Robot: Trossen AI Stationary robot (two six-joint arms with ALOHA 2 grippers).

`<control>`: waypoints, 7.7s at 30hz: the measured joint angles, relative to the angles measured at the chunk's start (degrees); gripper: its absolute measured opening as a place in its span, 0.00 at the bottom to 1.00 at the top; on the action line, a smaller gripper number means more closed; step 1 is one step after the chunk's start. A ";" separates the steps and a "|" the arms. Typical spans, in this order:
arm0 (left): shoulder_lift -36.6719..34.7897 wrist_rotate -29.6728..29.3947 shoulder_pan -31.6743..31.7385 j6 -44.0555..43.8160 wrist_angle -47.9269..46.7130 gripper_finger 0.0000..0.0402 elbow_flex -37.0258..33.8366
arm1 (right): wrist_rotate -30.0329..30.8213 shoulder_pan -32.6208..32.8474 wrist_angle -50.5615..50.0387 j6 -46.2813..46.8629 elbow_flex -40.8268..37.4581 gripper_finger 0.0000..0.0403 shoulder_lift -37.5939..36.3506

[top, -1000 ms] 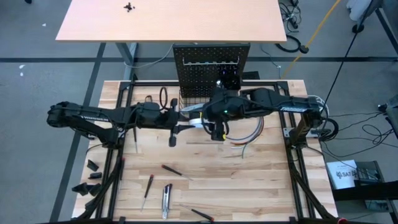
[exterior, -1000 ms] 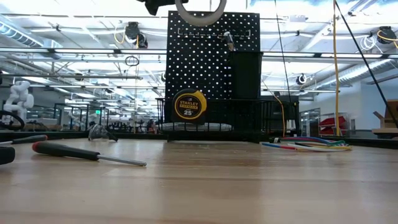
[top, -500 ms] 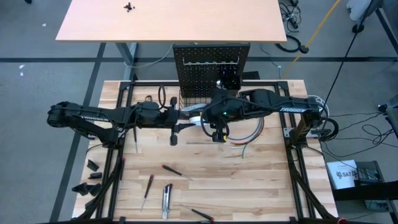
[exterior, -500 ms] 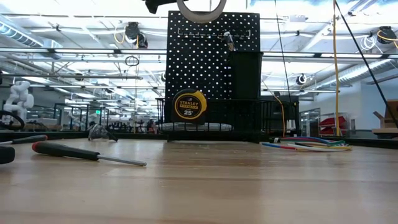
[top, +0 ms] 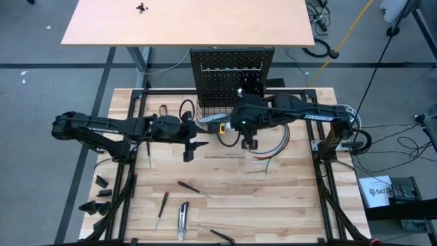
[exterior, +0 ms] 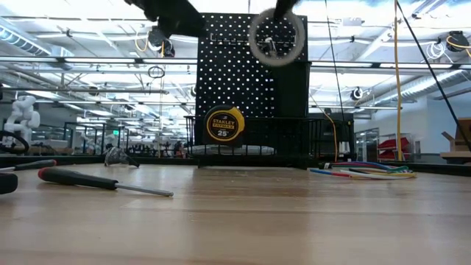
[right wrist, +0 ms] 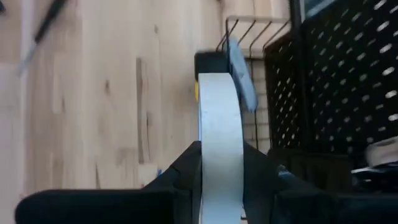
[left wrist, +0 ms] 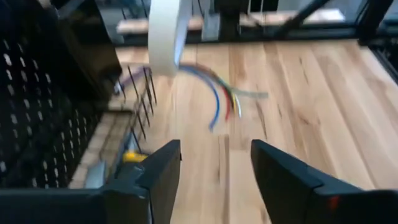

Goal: Hang tools onto peg board
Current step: Put the tape into the wire basket on the pegboard, then put the black cutter into the wire basket on the pegboard

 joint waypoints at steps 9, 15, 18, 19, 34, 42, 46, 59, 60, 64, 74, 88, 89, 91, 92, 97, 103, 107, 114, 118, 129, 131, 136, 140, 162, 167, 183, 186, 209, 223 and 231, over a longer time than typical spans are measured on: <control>-1.23 0.07 -0.07 -5.32 -4.71 0.50 -0.02 | 3.13 -6.14 7.47 -3.40 -14.95 0.17 -0.30; -4.08 -0.12 -0.02 -7.89 -6.99 0.50 -0.04 | 4.05 -9.22 16.53 -3.74 -24.75 0.17 -4.30; -5.40 -0.23 -0.04 -8.34 -7.01 0.50 -0.03 | 6.54 -10.33 18.89 -2.33 -28.87 0.17 -6.99; -5.66 -0.34 -0.04 -8.34 -7.05 0.50 -0.02 | 6.57 -10.64 19.35 -1.95 -30.19 0.17 -7.87; -6.09 -4.94 0.07 -8.50 -4.86 0.50 -0.03 | 6.60 -11.19 27.73 -8.59 -39.57 0.17 -10.84; -6.07 -4.98 0.04 -11.42 -4.62 0.50 -0.04 | 6.58 -13.00 25.09 -8.23 -39.57 0.17 -10.84; -6.07 -4.98 -0.02 -11.43 -4.58 0.50 -0.04 | 6.39 -13.33 24.31 -6.32 -39.57 0.25 -10.84; -6.07 -4.94 -0.02 -12.75 -4.70 0.50 -0.04 | 6.12 -12.82 21.88 -1.40 -39.40 0.67 -10.96; -6.07 -4.94 -0.04 -12.77 -4.75 0.50 -0.03 | 6.08 -12.51 21.20 -0.85 -39.12 0.67 -11.06; -6.84 -3.60 -0.04 -12.92 -7.02 0.50 -0.04 | 6.53 -10.05 20.45 1.44 -36.53 0.66 -12.70; -9.06 3.77 -0.77 -18.15 -19.59 0.50 -0.04 | 5.58 -2.11 18.59 8.62 -28.38 0.65 -14.99; -8.52 13.65 -8.29 -15.40 -26.33 0.50 -6.88 | -10.35 5.97 20.40 25.10 -28.43 0.65 -14.55; -8.24 13.66 -8.97 -15.39 -25.38 0.50 -7.99 | -10.38 6.40 20.42 25.25 -28.82 0.65 -14.55; -7.65 13.64 -10.46 -15.32 -22.30 0.50 -9.86 | -10.43 7.25 20.82 25.46 -29.83 0.65 -14.55; -7.28 13.65 -11.25 -14.83 -20.49 0.50 -10.79 | -10.34 7.69 21.40 25.89 -30.51 0.65 -14.55; -4.32 13.26 -15.82 -5.91 -12.58 0.50 -14.46 | -10.21 9.57 23.96 28.96 -32.80 0.65 -14.55; 1.46 11.64 -17.98 -3.79 -10.64 0.50 -16.94 | -10.17 10.93 26.42 32.27 -35.24 0.65 -14.57; 5.20 14.59 -20.25 -3.83 -7.39 0.50 -16.96 | -10.10 11.76 26.79 32.99 -36.43 0.65 -14.57; 7.16 17.88 -24.79 -21.16 -0.57 0.50 -16.93 | -10.08 11.92 30.48 32.69 -39.49 0.65 -14.57; 7.16 17.66 -25.54 -41.84 1.25 0.50 -16.92 | -9.98 11.49 33.11 28.36 -40.83 0.65 -14.57; 9.63 -8.45 -39.94 -90.77 6.76 0.41 -13.10 | -9.88 9.51 33.81 13.23 -42.12 0.65 -14.55; 11.18 -12.65 -42.65 -95.88 6.35 0.39 -11.00 | -9.90 9.51 33.68 11.24 -42.12 0.65 -14.55; 17.24 -16.66 -47.02 -105.34 -0.44 0.34 -3.04 | -10.13 9.55 33.35 7.46 -42.12 0.65 -14.55; 22.59 -14.76 -48.18 -107.47 -11.53 0.32 6.51 | -10.23 9.67 32.76 8.55 -42.12 0.65 -14.55; 34.91 -8.32 -47.96 -116.71 -33.74 0.59 18.78 | -10.17 14.09 29.00 28.04 -42.12 0.65 -14.55; 37.36 -7.41 -47.91 -117.86 -30.21 0.71 18.78 | -10.16 14.21 29.59 27.26 -42.12 0.65 -14.55; 45.80 -7.97 -47.56 -125.99 -28.25 0.73 19.04 | -9.95 14.01 29.57 20.63 -42.10 0.65 -14.55; 46.72 -7.50 -47.28 -123.32 -28.30 0.73 19.09 | -9.88 13.73 29.53 19.56 -42.12 0.65 -14.55; 45.75 -17.96 -45.82 -115.67 -35.39 0.31 18.72 | -9.86 11.61 29.98 15.21 -42.10 0.65 -14.55; 23.81 -31.36 -39.65 -87.76 -31.00 0.31 19.12 | -10.12 11.52 30.07 18.70 -41.86 0.65 -23.61; 8.65 -34.96 -33.28 -54.28 -16.83 0.31 19.28 | -9.97 11.62 33.72 22.32 -41.86 0.65 -33.45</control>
